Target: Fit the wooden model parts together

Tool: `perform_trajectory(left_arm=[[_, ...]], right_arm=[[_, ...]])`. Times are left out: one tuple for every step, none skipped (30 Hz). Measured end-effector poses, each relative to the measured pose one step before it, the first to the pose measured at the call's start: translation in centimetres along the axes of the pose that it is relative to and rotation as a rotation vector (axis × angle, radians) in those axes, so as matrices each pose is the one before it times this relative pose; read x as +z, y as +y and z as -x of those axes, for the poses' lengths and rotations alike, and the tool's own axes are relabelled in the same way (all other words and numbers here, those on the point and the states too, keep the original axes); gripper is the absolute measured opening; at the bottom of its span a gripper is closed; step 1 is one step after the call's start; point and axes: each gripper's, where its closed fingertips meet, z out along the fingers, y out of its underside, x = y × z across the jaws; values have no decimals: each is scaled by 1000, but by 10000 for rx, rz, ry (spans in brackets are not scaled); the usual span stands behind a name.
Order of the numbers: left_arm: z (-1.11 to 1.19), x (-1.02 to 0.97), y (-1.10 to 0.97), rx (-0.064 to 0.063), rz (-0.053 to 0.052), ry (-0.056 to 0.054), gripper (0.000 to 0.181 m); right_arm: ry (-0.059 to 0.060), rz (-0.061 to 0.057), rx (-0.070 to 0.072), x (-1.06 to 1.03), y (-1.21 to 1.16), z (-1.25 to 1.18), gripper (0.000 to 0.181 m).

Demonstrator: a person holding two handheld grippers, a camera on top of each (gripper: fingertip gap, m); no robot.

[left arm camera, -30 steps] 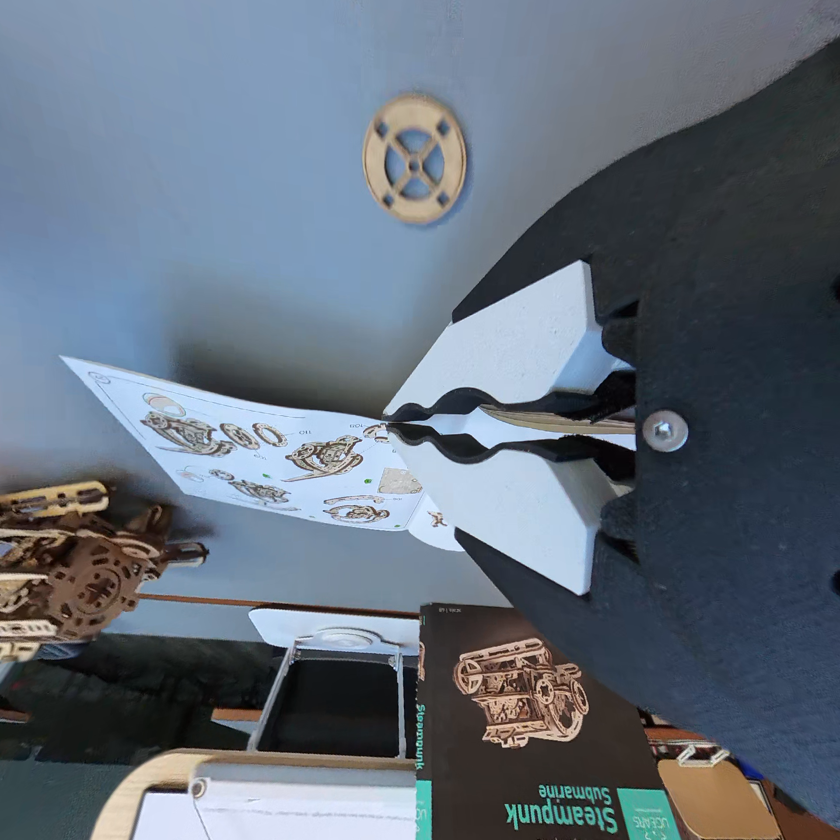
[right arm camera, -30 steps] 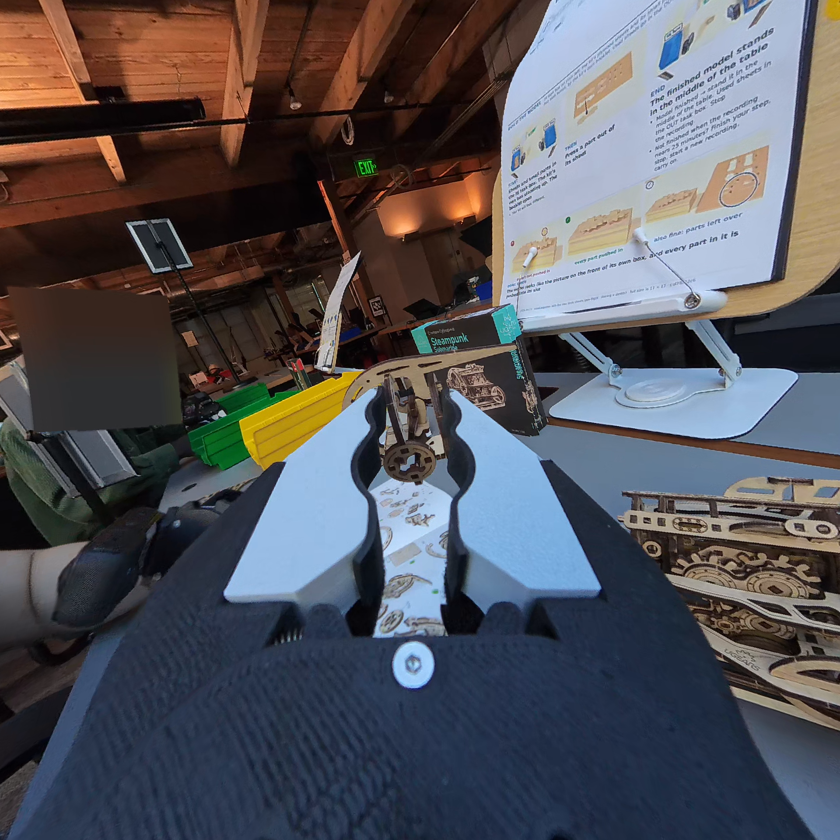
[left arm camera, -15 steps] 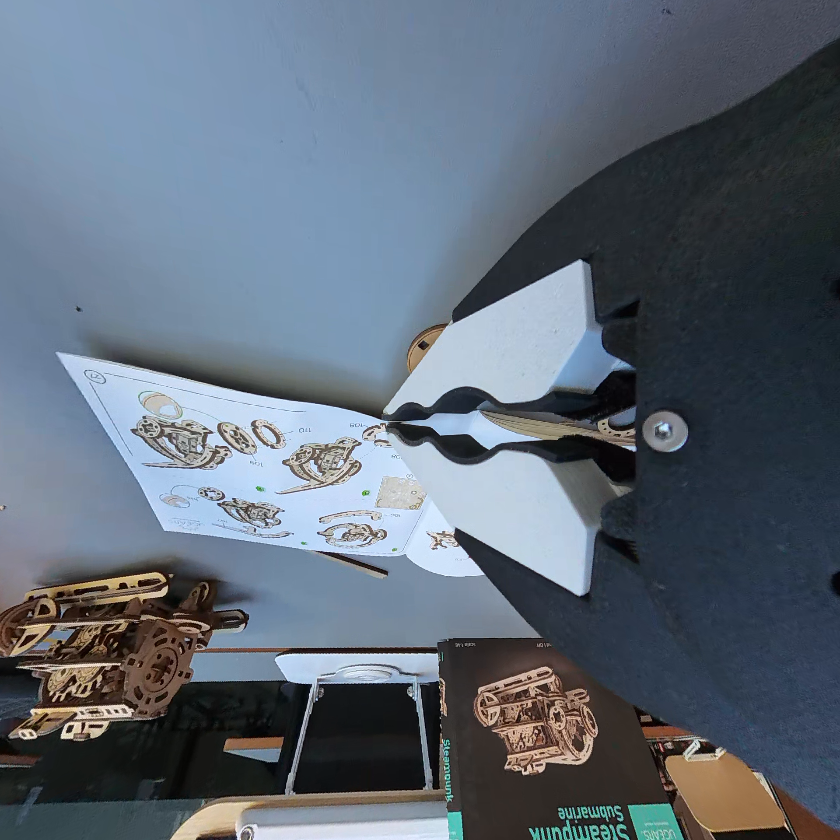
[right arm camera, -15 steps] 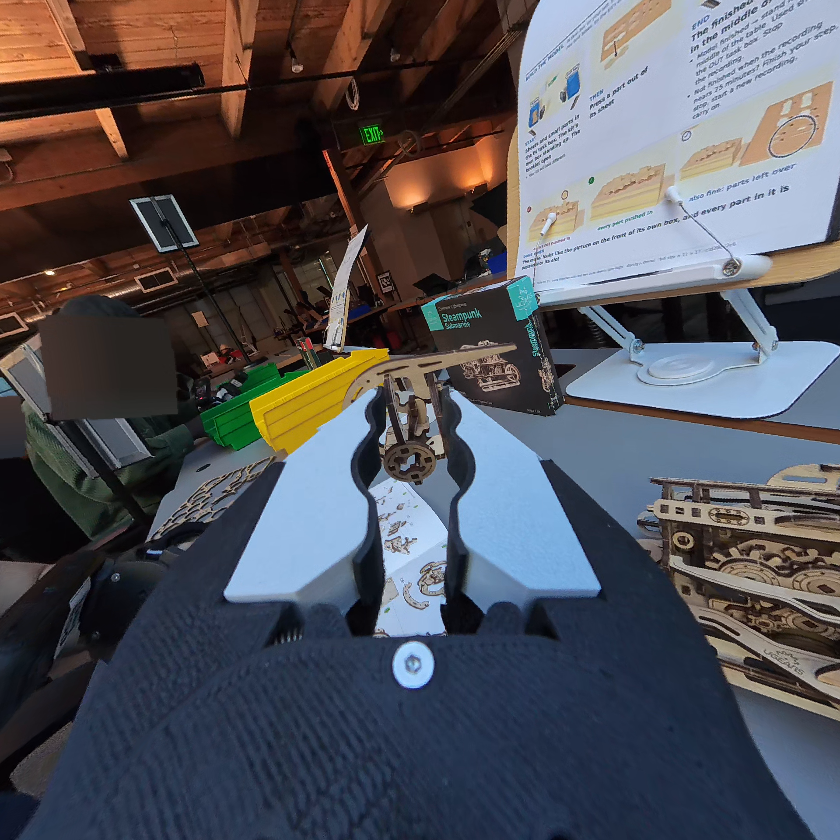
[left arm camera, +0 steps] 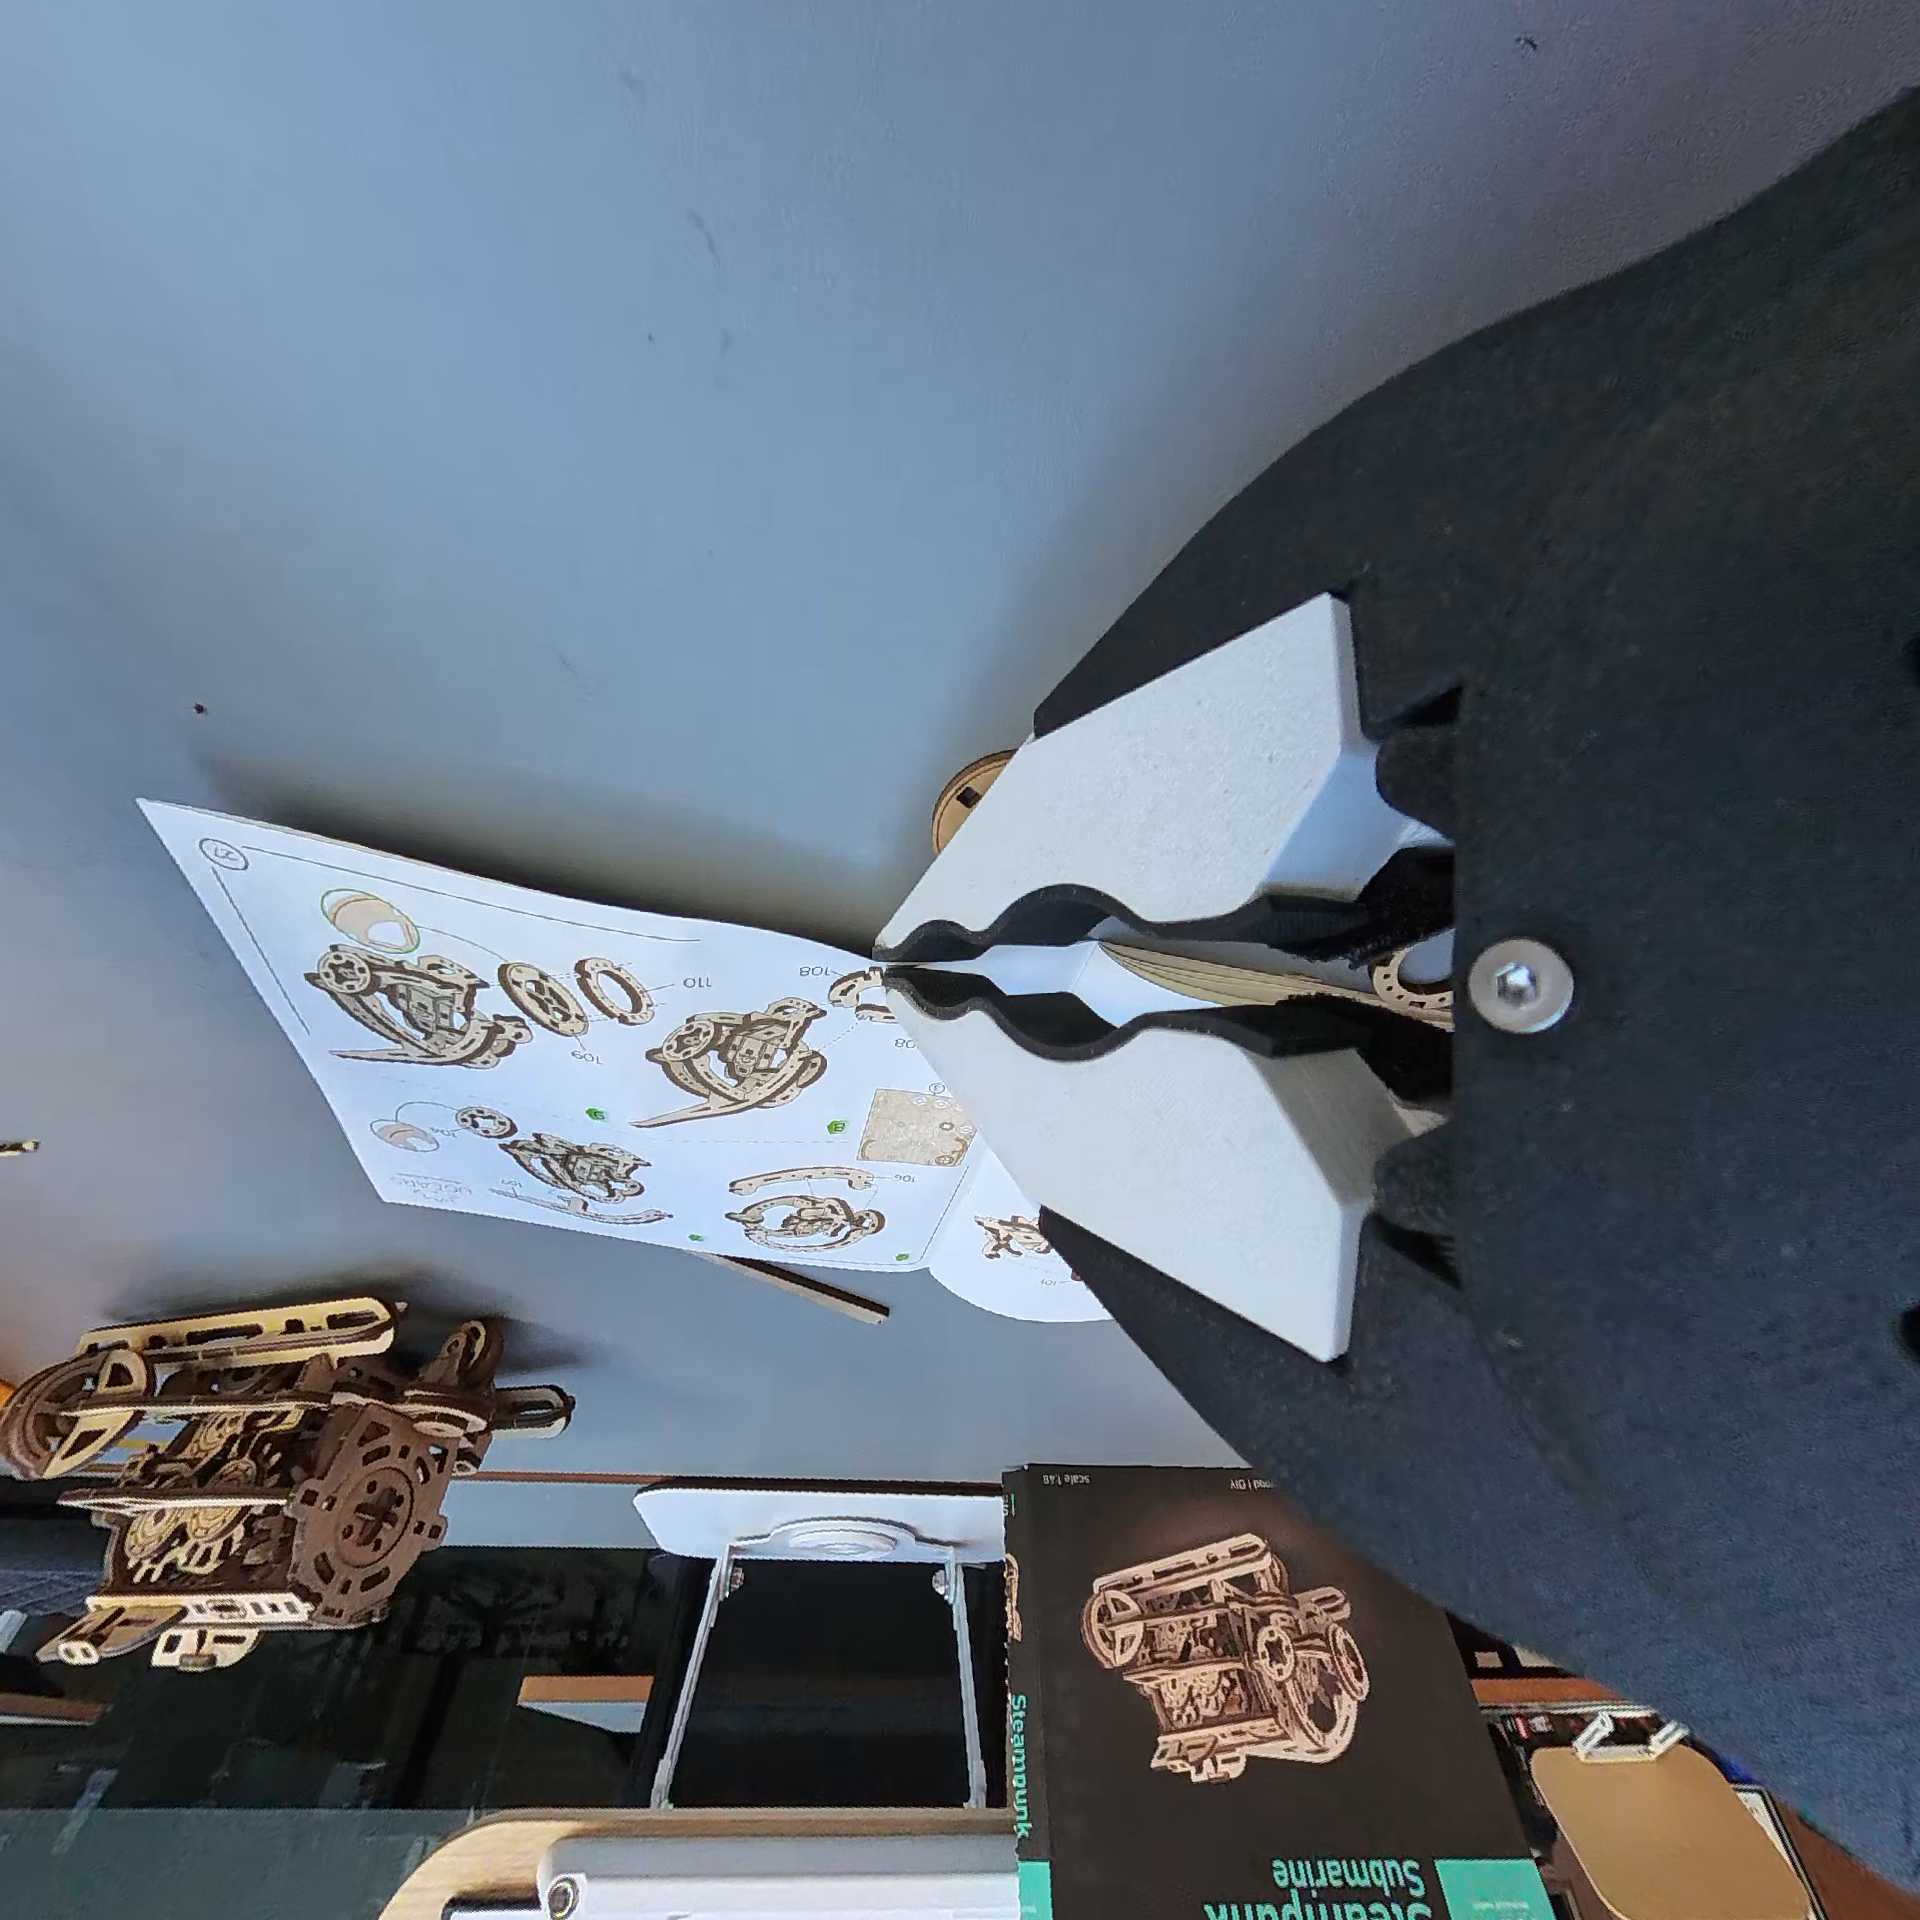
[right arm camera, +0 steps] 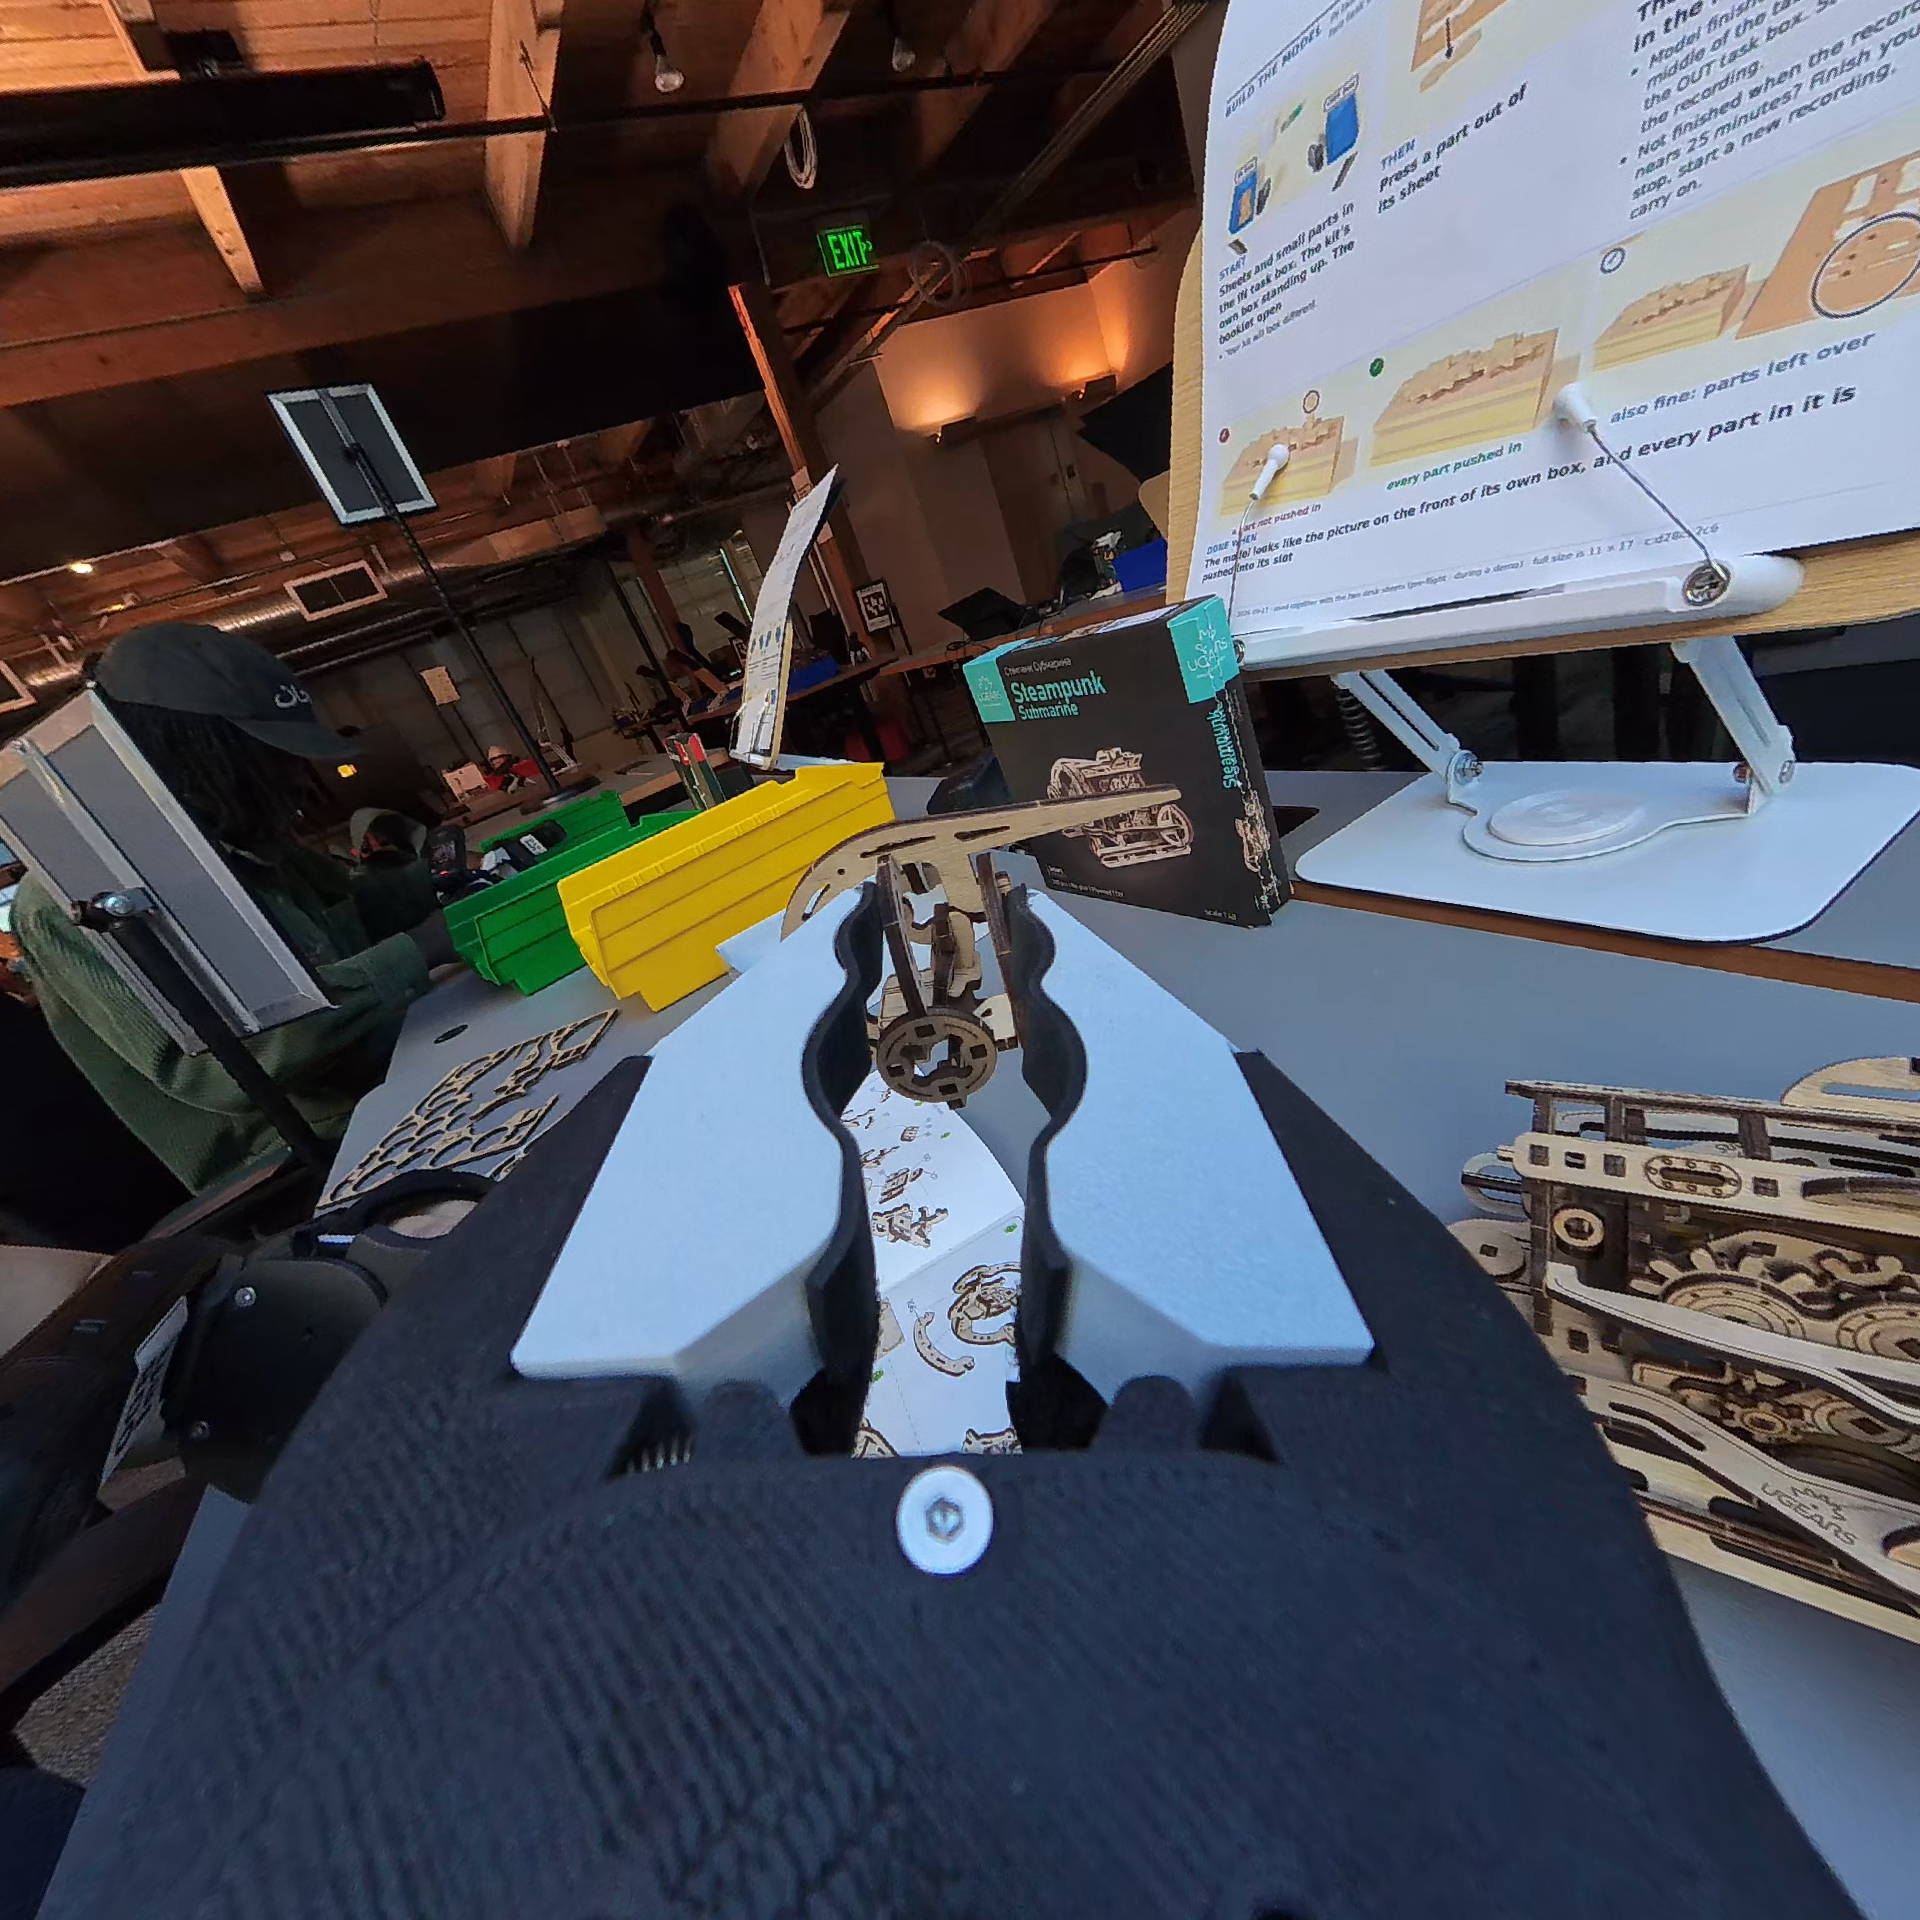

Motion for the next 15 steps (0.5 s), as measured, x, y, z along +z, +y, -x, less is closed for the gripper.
perform_trajectory(left_arm=[[3,1,-3,15,-3,-15,0],[4,0,-14,11,-2,-13,0],[-8,-6,-4,4,-1,-7,0],[7,5,-24,-2,-8,-1,0],[-13,4,-23,-5,-14,2,0],[-4,-4,-23,-6,-11,0,0],[-12,-2,-12,3,-7,-5,0],[0,0,-16,12,-3,-9,0],[-3,-7,-3,7,0,-10,0],[2,0,-1,5,-1,-9,0],[1,-16,-2,7,-3,-7,0],[-2,3,-7,-3,-5,0,0],[-3,-11,-10,-11,-8,7,0],[-6,-4,-8,-9,-9,5,0],[0,-6,-4,-5,-6,3,0]], right_arm=[[2,4,-7,9,4,13,22],[5,17,-7,14,35,-21,22],[8,20,-6,7,41,-17,22],[11,9,-5,11,30,-36,22],[12,9,2,2,27,-38,22],[7,2,7,-10,22,-41,22],[5,-13,9,-11,-19,-27,22],[3,-12,11,-12,-18,-23,22],[1,-5,9,-14,-3,-9,22],[2,-2,3,-2,2,-17,22],[1,4,0,2,13,-13,22],[-1,8,-4,4,5,8,22],[1,2,-9,9,11,11,22],[0,1,-8,11,0,16,22],[-6,14,-4,6,26,16,22]])
